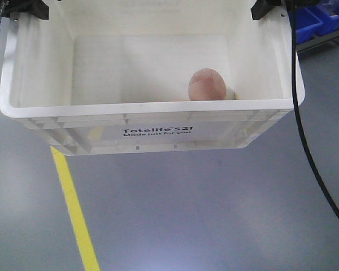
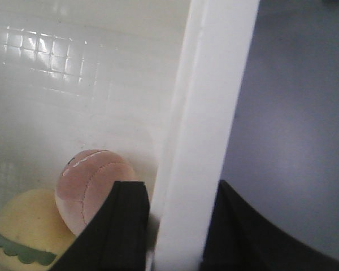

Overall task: Place moving items into box and shelve
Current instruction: 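Carry the crate alongside the blue bin shelf with both grippers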

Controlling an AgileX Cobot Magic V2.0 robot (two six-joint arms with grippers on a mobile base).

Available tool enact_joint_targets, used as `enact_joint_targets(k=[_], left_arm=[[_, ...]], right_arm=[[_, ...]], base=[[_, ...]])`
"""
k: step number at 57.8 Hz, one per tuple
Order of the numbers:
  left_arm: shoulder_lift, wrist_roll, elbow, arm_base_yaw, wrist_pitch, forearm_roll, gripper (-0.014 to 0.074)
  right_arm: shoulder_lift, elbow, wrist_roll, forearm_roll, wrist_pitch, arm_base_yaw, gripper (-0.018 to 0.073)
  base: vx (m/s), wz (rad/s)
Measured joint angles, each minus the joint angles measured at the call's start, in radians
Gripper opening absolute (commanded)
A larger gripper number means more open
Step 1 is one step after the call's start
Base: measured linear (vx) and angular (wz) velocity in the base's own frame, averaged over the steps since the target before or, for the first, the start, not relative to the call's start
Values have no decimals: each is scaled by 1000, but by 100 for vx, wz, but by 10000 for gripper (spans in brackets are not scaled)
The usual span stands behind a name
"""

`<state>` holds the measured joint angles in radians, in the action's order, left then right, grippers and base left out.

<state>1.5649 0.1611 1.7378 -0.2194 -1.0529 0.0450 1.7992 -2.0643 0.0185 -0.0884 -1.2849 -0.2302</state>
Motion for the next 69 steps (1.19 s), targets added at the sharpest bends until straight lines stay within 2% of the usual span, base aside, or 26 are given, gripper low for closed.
enact_joint_targets(k=[69], left_arm=[[2,-1,0,0,0,-3,2]], right_arm=[[0,0,0,4,0,0,-5]], base=[[47,-72]])
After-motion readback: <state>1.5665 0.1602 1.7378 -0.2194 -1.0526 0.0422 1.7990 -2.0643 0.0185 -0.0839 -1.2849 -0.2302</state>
